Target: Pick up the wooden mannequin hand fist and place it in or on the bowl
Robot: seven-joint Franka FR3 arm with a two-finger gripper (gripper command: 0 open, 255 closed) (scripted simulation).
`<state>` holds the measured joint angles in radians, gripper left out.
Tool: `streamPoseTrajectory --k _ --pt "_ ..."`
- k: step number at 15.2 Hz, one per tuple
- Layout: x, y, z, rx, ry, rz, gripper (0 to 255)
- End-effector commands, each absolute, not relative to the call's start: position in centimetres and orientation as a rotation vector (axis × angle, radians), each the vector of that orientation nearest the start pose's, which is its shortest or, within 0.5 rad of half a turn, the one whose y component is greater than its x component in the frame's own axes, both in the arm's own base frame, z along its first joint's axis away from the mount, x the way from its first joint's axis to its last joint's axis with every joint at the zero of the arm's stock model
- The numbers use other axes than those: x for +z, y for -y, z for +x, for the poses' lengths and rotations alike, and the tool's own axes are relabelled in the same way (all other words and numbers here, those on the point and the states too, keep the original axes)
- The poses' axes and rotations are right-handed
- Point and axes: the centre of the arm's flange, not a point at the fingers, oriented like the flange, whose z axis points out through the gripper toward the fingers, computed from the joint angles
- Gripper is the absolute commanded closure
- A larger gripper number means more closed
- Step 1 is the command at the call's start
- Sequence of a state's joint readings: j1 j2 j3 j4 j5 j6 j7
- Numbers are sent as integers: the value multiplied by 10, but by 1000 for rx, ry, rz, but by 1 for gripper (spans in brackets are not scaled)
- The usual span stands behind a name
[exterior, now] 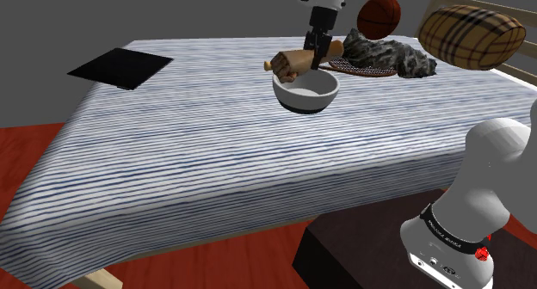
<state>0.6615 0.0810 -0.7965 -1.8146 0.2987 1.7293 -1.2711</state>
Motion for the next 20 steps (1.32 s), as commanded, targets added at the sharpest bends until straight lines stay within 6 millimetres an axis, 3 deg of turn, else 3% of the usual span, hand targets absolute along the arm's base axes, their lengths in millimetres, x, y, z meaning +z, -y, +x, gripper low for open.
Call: streamPoseTrajectory --k 1,2,3,8,12,20 --pt "492 29 567 -86 1456 -2455 255" --pt "492 29 567 -86 1456 -2455 255" --pt "491 29 566 -86 1455 -2455 0" --pt "492 29 567 -86 1456 -2455 0" --pt "540 43 572 -86 1456 -2455 0" --pt "540 43 572 -86 1456 -2455 0"
